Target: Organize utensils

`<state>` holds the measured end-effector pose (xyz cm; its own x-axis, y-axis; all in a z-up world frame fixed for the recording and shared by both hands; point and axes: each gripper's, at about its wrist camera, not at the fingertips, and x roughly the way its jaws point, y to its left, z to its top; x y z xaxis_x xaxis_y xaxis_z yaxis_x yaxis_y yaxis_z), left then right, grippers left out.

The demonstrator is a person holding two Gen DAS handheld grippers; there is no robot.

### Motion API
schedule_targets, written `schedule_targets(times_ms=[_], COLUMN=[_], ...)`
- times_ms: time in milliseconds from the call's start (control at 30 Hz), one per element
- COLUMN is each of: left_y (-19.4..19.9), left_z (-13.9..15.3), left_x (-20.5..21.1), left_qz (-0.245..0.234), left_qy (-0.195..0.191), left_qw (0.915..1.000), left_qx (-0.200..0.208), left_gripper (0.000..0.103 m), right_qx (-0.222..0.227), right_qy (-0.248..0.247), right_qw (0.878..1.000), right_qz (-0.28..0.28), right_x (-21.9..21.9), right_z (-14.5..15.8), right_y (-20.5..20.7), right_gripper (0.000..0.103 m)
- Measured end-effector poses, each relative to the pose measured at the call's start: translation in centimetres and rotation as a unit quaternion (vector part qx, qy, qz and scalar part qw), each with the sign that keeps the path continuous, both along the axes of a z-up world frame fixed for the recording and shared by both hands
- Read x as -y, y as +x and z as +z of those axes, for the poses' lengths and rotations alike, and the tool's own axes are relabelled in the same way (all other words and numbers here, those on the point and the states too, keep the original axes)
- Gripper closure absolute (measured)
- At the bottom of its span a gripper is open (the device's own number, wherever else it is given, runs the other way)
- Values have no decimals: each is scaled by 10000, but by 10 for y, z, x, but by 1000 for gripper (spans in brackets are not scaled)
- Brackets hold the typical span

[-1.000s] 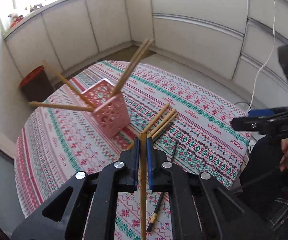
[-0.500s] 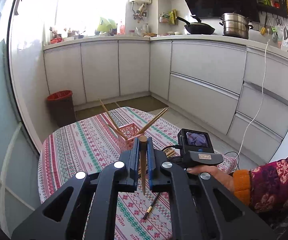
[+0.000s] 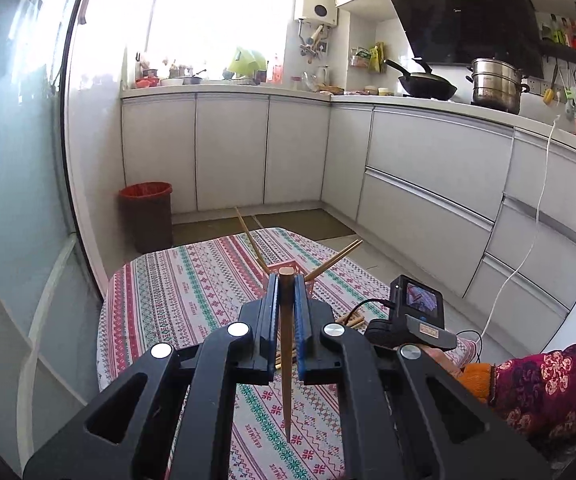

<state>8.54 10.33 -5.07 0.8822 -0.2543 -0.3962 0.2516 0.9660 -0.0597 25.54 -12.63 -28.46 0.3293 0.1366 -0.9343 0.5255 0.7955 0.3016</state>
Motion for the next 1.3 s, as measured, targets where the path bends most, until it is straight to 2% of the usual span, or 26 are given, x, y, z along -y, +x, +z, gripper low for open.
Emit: schedule_targets(times_ms=[100,200,433,600,767,900,1133,1300], left_y=[0,4,10,13,24,40,76,105], left_z=[4,4,10,17,30,44,75,92], left_x=[-1,1,18,31,40,43,47,49], left_qz=[-25,-10,-57,-105,-59,7,165,253], left_qy=[-150,-248,-333,-287,-233,-319,-352,-433], left_qw=[9999,9996,9990,9991,9994,9993,9992,9984], left_qx=[-20,-126,-289,-289,-263,-188,74,280], left_gripper=[97,97,97,97,97,97,97,97], right_qx=[505,1130,2412,2889,3381,3766,4445,4794], right_qy=[219,238,-183,-430,-573,-434,-52,-169], right_qw=[9978,9894,9521,9320,9122,8977,8686,8513], right_qz=[358,879,1870,2144,2242,2246,2188,2127], right_x=[11,17,13,22,30,36,39,28], right_z=[23,56,133,169,211,255,325,356], right_y=[-18,-43,-97,-122,-129,-127,-99,-67], right_gripper=[99,99,99,99,99,99,99,99])
